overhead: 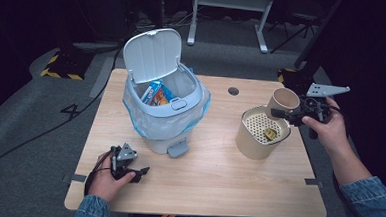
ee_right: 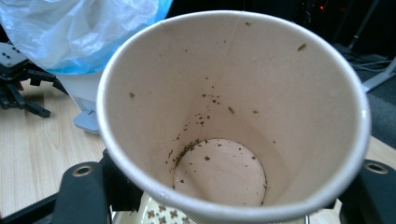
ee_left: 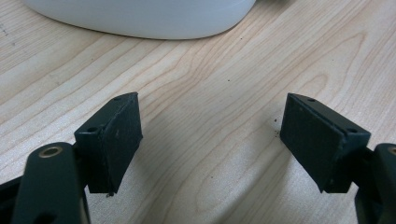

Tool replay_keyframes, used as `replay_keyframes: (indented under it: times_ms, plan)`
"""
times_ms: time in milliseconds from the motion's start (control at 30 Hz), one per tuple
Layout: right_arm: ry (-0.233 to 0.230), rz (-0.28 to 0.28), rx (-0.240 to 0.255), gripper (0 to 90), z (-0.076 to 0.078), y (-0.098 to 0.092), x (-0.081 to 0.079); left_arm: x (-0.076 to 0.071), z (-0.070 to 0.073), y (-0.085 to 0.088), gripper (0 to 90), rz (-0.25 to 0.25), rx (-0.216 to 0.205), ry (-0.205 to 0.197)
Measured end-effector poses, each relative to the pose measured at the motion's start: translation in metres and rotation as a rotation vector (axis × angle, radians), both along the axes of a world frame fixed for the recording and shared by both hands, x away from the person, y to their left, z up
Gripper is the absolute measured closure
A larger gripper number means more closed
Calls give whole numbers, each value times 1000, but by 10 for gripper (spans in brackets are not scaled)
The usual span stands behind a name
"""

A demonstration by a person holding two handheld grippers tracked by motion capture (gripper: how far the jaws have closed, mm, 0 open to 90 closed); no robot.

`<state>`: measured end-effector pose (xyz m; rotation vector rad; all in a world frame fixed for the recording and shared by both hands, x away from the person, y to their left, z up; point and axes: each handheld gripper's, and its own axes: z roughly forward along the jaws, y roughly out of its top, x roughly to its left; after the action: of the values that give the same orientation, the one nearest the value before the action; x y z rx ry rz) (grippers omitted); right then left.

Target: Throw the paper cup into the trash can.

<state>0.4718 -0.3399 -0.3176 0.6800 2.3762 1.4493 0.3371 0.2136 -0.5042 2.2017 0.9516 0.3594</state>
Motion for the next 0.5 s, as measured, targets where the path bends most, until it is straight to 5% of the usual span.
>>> replay_keyframes:
  times_ms: [500]
  plan:
    - [-9, 107, 7, 308, 31, 61, 5, 0, 0, 0, 209, 1, -2, 1]
